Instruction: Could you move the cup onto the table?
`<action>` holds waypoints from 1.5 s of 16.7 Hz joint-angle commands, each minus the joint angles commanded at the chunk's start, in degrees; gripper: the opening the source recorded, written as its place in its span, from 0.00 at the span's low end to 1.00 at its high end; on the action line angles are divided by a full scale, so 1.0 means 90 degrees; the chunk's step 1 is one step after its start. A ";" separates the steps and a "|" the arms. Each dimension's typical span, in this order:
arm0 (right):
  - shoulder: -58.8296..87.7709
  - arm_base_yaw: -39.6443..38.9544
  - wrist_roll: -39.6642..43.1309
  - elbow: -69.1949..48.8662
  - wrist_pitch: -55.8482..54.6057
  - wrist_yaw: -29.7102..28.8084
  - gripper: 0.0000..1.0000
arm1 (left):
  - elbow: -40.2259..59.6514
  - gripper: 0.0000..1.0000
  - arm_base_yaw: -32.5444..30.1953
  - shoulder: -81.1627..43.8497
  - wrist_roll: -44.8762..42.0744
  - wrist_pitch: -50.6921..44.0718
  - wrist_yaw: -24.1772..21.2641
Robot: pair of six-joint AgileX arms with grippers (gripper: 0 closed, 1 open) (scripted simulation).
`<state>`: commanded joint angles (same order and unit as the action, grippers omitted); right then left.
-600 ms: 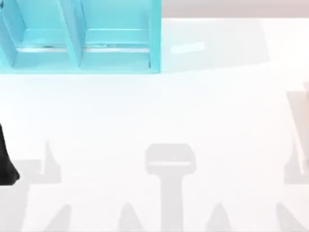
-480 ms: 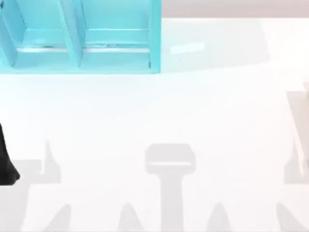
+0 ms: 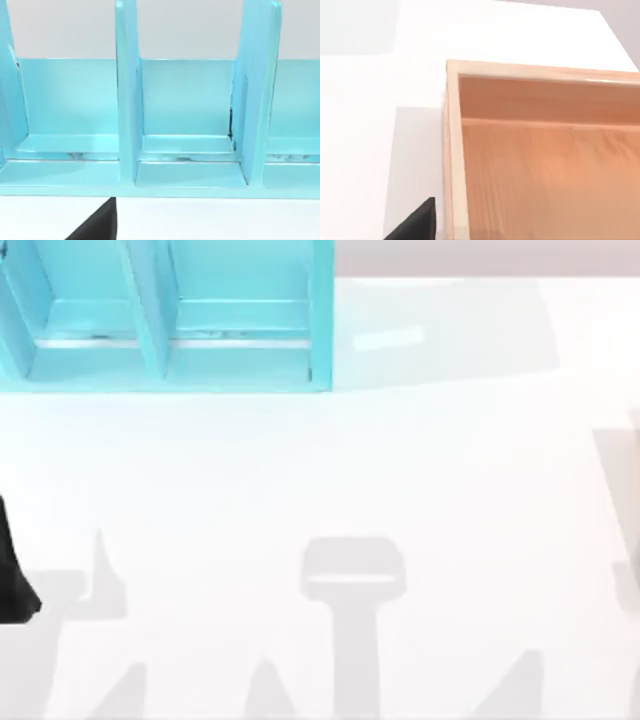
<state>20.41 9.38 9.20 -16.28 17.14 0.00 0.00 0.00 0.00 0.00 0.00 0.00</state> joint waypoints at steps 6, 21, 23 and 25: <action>0.2976 0.1367 0.1346 -0.2398 0.2508 0.0008 1.00 | 0.0000 1.00 0.0000 0.0000 0.0000 0.0000 0.0000; 0.7338 0.3365 0.3321 -0.5886 0.6180 0.0015 1.00 | 0.0000 1.00 0.0000 0.0000 0.0000 0.0000 0.0000; 0.7338 0.3365 0.3321 -0.5886 0.6180 0.0015 1.00 | 0.0000 1.00 0.0000 0.0000 0.0000 0.0000 0.0000; 0.7321 0.3337 0.3310 -0.5854 0.6149 0.0013 1.00 | 0.0000 1.00 0.0000 0.0000 0.0000 0.0000 0.0000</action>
<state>86.29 39.41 38.99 -68.97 72.49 0.12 0.00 0.00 0.00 0.00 0.00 0.00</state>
